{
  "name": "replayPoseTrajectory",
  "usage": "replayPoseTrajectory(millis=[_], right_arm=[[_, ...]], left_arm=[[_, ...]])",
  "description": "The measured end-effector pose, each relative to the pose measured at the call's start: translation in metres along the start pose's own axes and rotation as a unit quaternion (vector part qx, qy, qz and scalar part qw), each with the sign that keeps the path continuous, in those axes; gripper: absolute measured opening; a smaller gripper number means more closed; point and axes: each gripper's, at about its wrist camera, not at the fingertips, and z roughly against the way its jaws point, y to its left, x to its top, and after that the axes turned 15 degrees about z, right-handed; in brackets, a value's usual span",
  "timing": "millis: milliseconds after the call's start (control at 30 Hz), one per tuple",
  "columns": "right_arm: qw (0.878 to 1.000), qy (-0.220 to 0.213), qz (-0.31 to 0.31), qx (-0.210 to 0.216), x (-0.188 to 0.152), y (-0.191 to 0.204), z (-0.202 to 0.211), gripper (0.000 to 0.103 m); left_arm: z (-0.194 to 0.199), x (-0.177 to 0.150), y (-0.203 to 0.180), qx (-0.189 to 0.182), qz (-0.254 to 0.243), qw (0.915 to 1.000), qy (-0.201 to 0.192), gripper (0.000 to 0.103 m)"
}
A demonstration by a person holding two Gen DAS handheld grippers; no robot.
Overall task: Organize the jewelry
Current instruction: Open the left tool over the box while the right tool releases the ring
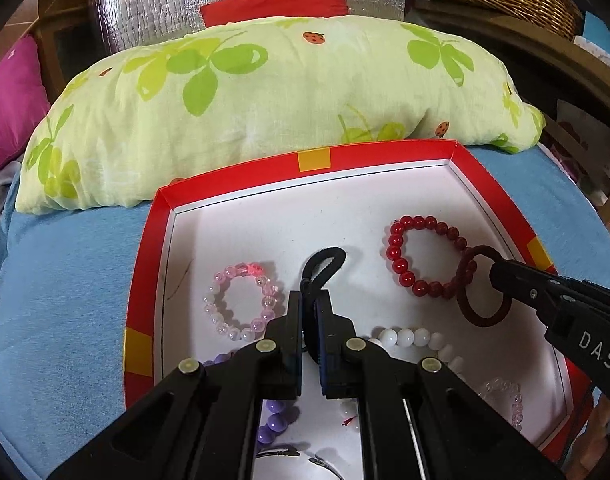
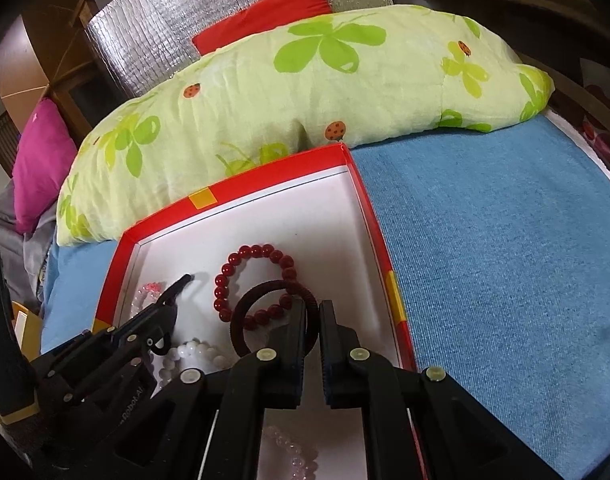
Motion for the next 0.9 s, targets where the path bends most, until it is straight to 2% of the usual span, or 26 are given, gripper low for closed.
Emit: replayPoseTrajectory(millis=[533, 700, 767, 900], right_arm=[[1.000, 0.004, -0.009, -0.004, -0.003, -0.004, 0.002, 0.009], [1.000, 0.004, -0.019, 0.003, -0.004, -0.009, 0.005, 0.009], [1.000, 0.007, -0.025, 0.012, -0.004, -0.010, 0.005, 0.009], [0.999, 0.015, -0.022, 0.018, -0.005, -0.008, 0.005, 0.010]], left_arm=[[0.000, 0.000, -0.001, 0.005, 0.000, 1.0000, 0.001, 0.007], [0.006, 0.001, 0.004, -0.004, 0.005, 1.0000, 0.002, 0.016], [0.012, 0.002, 0.005, -0.011, 0.005, 0.9999, -0.003, 0.028], [0.022, 0.003, 0.007, -0.011, 0.004, 0.9999, -0.009, 0.036]])
